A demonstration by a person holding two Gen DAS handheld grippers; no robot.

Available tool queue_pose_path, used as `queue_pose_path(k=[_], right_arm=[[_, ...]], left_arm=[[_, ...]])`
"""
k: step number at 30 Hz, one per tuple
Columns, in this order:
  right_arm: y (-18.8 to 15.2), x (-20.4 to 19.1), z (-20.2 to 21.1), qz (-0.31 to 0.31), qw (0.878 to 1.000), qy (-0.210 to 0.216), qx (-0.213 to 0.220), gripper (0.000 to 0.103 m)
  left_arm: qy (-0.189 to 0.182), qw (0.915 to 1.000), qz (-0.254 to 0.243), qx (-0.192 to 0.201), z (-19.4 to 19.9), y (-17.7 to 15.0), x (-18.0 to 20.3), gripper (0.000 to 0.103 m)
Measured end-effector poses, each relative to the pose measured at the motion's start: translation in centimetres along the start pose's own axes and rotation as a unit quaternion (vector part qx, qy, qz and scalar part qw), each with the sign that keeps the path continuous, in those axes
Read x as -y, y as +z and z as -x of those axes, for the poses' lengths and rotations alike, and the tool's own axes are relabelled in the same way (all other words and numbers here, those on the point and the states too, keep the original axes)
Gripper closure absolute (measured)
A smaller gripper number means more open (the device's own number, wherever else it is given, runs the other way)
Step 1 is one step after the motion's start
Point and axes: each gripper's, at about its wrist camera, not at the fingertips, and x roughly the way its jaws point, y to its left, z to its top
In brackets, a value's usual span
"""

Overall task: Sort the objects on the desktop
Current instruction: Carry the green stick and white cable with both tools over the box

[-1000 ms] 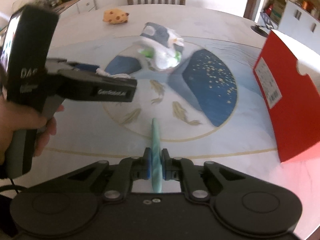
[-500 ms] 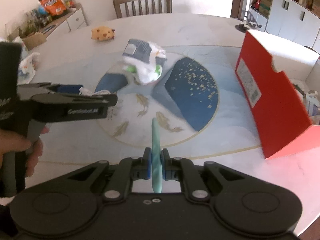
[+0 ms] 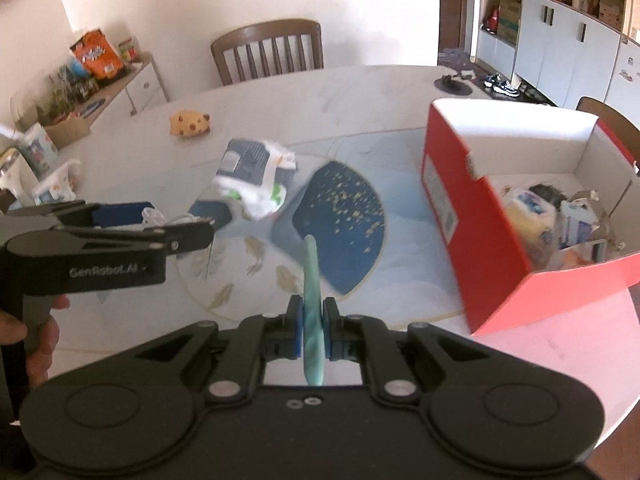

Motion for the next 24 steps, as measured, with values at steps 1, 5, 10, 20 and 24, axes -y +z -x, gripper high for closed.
queue_pose_path(k=[1,5,10,20,24], right_arm=[[0.1,0.4,0.4,-0.002,1.0,0.002,0.003,0.094],[0.9,2.2,1.7,-0.011,1.0,0.01,0.012,0.094],[1.9,4.7,3.2,-0.015,0.999,0.016,0.026,0.094],[3.7,11.3,5.4,-0.018,0.999,0.01,0.051,0.094],[4.1,14.0,5.7,-0.017,0.998,0.003,0.056,0.094]], left_arm=[[-0.004,1.0,0.0,0.002,0.2,0.3,0.5,0.025],[-0.012,0.9998,-0.009,0.011,0.6,1.5,2.4,0.025],[-0.024,0.9994,-0.017,0.018,0.7,3.0,5.0,0.025],[-0.04,0.9975,-0.039,0.042,-0.6,6.5,10.7,0.025],[-0.046,0.997,-0.046,0.044,-2.0,7.3,13.1,0.025]])
